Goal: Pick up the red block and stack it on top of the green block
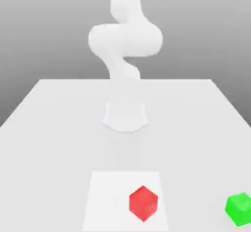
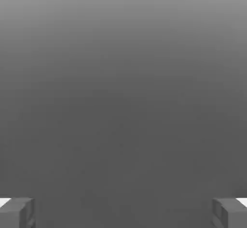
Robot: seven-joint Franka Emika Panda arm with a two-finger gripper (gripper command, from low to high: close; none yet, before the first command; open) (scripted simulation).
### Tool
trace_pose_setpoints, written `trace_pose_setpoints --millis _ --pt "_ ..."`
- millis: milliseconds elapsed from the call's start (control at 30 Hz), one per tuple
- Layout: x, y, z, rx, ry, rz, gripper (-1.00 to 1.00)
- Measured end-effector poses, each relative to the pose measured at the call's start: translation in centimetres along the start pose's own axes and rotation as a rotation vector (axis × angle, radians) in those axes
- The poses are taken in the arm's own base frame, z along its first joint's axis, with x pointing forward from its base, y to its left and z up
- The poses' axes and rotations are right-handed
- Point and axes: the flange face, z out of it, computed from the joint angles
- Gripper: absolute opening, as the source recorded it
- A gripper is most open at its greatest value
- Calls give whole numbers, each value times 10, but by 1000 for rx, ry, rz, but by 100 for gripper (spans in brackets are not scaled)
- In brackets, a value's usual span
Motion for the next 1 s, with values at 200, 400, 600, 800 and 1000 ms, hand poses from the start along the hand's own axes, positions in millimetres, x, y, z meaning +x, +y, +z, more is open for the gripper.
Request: trace_pose_setpoints --millis 200,400,600,800,1000 --pt "-26 14 130 -71 -191 -165 0" --pt "-78 44 242 -143 -366 -331 0" --pt "-147 90 330 -222 -531 -508 0" --pt "-211 150 391 -297 -662 -661 0" --pt "-239 178 433 -303 -671 -671 -100"
